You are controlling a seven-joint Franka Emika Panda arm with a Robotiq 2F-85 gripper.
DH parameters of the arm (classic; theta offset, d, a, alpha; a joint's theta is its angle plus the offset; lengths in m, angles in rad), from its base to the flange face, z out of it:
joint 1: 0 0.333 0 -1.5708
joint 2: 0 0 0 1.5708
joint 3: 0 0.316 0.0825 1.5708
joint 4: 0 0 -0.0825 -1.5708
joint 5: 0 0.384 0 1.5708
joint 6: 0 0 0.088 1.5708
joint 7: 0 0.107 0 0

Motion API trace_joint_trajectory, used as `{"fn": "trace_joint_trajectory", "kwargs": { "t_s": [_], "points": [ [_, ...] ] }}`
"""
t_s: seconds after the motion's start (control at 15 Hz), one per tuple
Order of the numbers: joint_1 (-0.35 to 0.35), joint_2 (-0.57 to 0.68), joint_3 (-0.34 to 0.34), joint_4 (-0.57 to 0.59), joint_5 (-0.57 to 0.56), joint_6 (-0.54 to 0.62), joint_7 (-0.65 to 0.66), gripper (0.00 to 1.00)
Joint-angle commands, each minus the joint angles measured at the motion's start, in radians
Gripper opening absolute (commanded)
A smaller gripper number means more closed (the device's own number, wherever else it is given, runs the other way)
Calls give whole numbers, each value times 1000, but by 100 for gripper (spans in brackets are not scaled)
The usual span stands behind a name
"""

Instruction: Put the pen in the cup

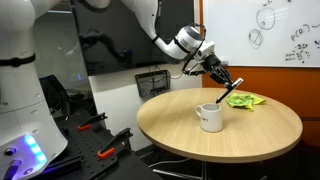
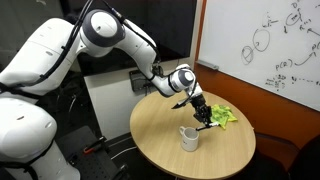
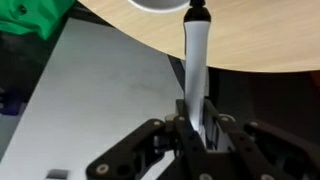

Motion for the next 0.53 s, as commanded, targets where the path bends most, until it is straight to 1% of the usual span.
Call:
{"fn": "trace_joint_trajectory", "kwargs": {
  "t_s": [0.0,0.13,0.33,0.47],
  "points": [
    [37,-50,8,-67,-80,-32,91,5],
    [45,-57,21,-77,-109,-51,112,5],
    [39,-51,58,-69,-144,-98,116,5],
    [16,-44,104,-60,-151,-120,105,7]
  ]
}}
